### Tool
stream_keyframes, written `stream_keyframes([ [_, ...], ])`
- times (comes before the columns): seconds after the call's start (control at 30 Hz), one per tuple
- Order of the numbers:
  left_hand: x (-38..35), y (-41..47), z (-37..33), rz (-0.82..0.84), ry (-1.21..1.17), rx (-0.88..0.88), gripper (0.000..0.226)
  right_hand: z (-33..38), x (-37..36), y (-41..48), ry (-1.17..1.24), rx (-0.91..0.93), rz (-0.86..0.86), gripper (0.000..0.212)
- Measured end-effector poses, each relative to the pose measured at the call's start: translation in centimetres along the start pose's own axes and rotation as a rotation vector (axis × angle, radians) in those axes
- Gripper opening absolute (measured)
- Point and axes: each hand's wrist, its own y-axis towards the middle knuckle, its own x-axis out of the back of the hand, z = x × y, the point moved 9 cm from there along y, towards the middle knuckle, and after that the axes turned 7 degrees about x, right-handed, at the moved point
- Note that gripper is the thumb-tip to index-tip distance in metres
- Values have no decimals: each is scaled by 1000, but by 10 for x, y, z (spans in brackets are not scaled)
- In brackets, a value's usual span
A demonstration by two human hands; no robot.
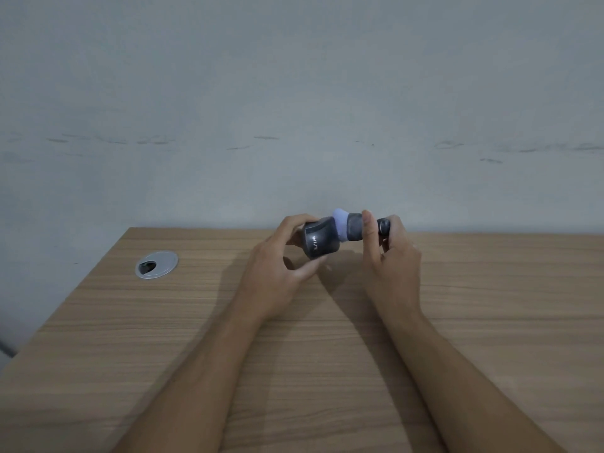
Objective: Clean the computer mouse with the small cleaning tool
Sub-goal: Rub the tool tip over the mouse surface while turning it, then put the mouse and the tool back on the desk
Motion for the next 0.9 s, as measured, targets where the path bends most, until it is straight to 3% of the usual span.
stream_keyframes([
  [0.33, -3, 4, 16, 87, -129, 98, 59, -6, 1, 2, 12, -26, -7, 44],
  [0.63, 1, 10, 40, 8, -203, 170, 60, 31, -19, -7, -16, 232, 133, 41],
  [0.9, -3, 10, 38, 40, -190, 159, 60, -26, 0, 5, -98, -46, 61, 44],
])
